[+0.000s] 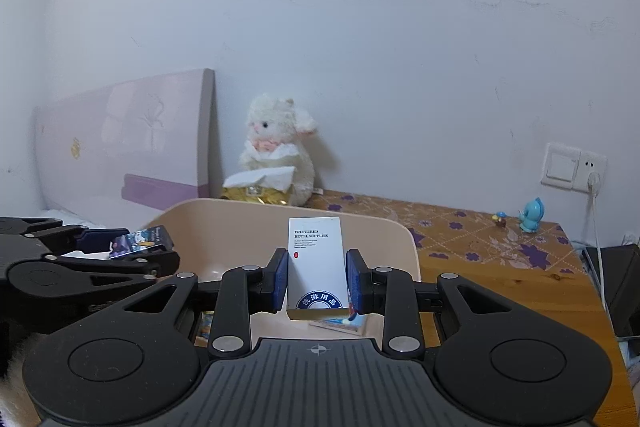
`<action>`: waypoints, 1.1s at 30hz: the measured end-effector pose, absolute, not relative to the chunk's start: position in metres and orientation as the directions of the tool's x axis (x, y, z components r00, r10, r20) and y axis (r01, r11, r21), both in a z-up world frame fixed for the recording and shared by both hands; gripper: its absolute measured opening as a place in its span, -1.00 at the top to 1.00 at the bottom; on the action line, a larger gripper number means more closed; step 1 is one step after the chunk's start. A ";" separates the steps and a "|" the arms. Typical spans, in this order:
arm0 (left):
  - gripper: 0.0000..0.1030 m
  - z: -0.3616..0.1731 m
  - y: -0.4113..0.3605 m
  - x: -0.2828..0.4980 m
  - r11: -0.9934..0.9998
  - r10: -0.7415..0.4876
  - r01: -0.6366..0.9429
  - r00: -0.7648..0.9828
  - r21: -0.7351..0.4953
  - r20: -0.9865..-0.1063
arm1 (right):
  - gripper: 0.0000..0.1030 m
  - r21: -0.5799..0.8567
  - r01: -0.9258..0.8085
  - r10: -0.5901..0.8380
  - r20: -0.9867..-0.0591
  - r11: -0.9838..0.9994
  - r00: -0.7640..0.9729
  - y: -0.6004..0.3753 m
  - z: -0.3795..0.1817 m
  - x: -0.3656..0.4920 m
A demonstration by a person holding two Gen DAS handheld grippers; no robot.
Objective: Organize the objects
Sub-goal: 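Carry both boxes over the basket and open both tools to drop them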
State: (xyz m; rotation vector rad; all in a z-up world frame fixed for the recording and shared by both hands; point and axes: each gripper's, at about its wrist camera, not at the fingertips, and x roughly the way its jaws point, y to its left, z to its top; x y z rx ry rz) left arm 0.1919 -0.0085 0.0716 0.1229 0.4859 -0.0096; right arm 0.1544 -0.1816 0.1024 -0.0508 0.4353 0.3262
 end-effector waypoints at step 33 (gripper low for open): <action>-0.80 0.059 0.015 0.204 0.997 0.076 -0.051 0.838 0.060 -0.540 | -1.00 0.108 -0.252 0.272 -0.483 0.962 0.833 -0.190 0.084 0.158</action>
